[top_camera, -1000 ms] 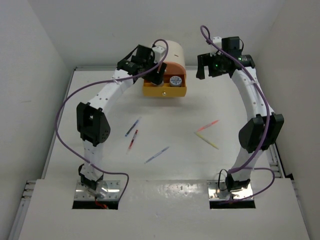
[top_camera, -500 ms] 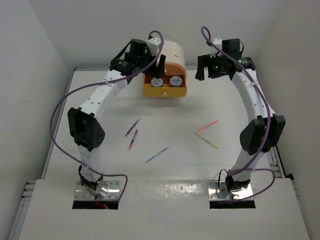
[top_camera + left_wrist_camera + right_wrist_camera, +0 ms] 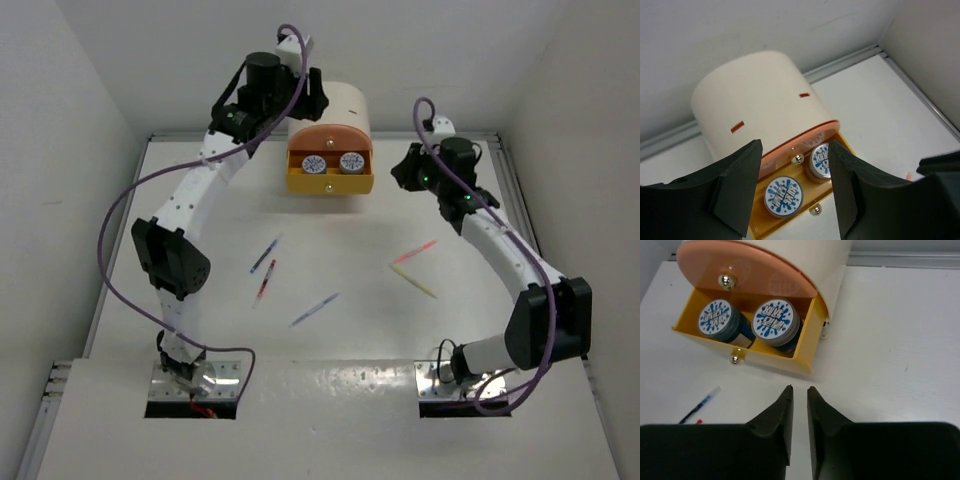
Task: Sort the stationery into containers
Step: Close the drawer
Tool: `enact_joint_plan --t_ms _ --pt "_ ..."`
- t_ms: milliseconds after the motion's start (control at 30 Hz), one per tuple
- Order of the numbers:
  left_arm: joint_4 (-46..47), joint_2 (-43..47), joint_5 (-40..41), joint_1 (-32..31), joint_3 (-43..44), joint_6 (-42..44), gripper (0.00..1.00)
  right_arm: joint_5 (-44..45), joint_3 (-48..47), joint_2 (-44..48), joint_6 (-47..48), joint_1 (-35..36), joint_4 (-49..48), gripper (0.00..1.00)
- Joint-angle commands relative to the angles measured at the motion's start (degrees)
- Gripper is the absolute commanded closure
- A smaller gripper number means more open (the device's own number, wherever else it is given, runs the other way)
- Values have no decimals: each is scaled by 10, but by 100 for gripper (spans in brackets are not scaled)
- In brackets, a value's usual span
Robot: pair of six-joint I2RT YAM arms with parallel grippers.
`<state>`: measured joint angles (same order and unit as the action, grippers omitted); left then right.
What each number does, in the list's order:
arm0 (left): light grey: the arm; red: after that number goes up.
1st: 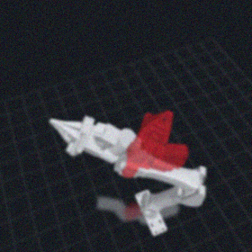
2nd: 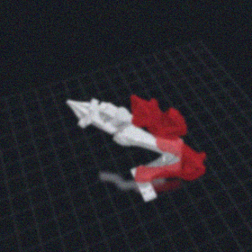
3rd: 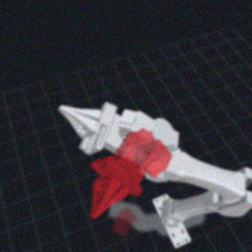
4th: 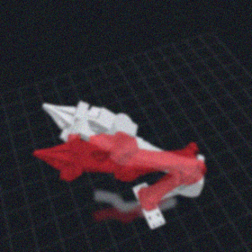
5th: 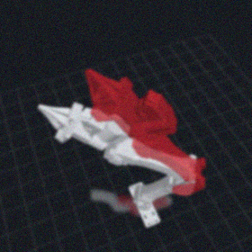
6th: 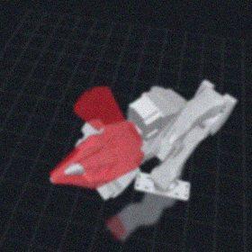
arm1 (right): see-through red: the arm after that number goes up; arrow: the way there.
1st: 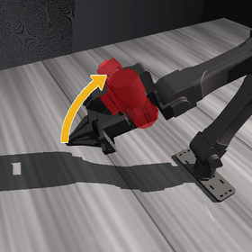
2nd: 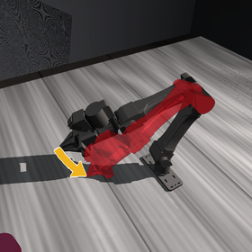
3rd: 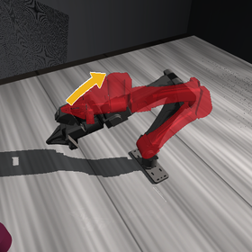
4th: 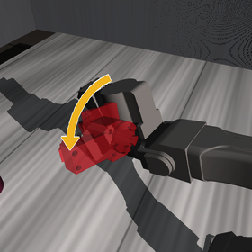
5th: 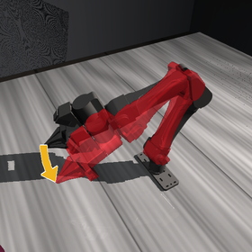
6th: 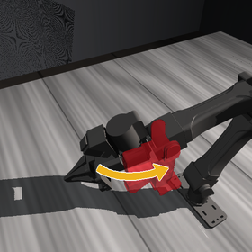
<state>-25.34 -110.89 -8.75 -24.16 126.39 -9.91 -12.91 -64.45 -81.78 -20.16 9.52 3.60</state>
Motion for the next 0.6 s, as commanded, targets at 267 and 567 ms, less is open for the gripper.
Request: enact_joint_plan --t_ms 267,567 --pt "117 -107 115 -27 9 -104 38 193 196 6 -15 160 -414 97" --pt "119 -122 28 -11 -16 -92 37 137 252 -137 14 190 -696 94"
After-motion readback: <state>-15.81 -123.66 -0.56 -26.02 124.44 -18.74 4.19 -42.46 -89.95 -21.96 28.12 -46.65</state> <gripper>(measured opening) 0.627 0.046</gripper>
